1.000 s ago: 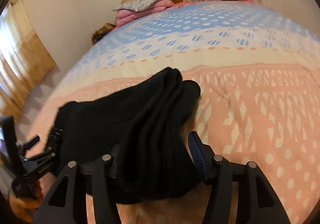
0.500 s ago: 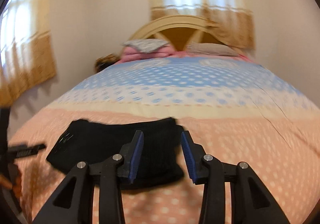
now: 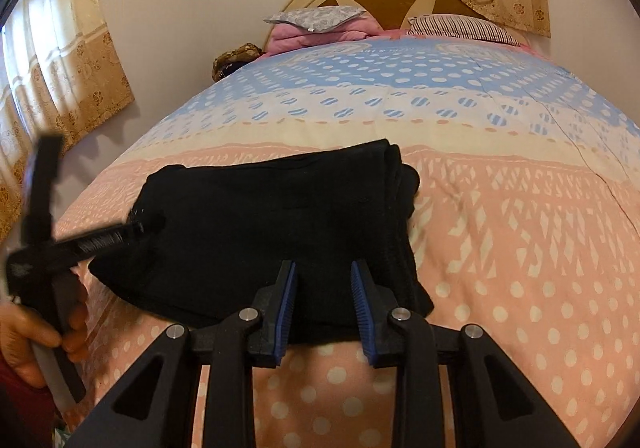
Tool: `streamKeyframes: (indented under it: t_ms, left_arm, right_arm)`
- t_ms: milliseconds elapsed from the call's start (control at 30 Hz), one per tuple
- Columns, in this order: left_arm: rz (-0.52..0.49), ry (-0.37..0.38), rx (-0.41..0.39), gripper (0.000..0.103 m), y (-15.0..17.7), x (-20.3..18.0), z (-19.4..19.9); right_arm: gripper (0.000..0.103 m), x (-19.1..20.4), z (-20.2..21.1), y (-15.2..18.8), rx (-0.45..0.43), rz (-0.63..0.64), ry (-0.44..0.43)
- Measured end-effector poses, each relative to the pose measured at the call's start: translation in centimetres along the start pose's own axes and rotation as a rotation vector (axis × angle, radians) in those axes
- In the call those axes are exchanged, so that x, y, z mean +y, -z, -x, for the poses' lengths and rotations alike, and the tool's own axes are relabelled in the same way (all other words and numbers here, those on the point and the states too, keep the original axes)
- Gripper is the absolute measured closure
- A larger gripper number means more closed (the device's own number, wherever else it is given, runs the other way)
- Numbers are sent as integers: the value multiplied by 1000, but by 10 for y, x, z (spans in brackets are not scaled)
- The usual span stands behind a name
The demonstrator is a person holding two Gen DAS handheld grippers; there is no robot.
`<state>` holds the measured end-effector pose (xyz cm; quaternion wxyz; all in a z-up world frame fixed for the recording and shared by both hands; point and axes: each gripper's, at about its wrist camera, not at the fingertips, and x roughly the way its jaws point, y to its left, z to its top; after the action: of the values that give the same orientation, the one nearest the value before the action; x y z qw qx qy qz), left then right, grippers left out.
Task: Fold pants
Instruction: 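Lay the folded pants flat and open both grippers, withdrawing them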
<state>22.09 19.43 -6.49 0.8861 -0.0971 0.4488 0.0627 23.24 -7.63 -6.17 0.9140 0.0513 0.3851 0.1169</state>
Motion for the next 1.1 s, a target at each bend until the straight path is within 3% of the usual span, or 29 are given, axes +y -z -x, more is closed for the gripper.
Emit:
streamKeyframes:
  t_ms: [67, 167, 333, 467, 567, 667, 900, 967, 1100]
  left_arm:
    - [18, 45, -6, 16, 2, 21, 11]
    - [32, -23, -21, 8, 1, 46, 25]
    - [143, 4, -12, 9, -2, 77, 21]
    - [60, -16, -27, 10, 3, 48, 9]
    - [19, 3, -35, 29, 8, 33, 12]
    - [-29, -48, -29, 37, 5, 23, 13]
    - [-152, -279, -70, 35, 14, 12, 31]
    - [-157, -293, -77, 35, 18, 15, 41]
    - [-132, -252, -83, 35, 27, 17, 62]
  right_arm:
    - [74, 2, -1, -1, -1, 6, 5]
    - [74, 1, 2, 1, -8, 10, 10]
    - [74, -4, 2, 3, -22, -20, -25]
    - [74, -9, 3, 4, -26, -44, -54]
    - [74, -9, 3, 4, -27, -41, -51]
    - [74, -8, 3, 4, -28, -32, -43]
    - [73, -2, 2, 4, -30, -6, -21]
    - [73, 1, 1, 4, -28, -1, -14]
    - [72, 11, 1, 4, -20, 37, 31]
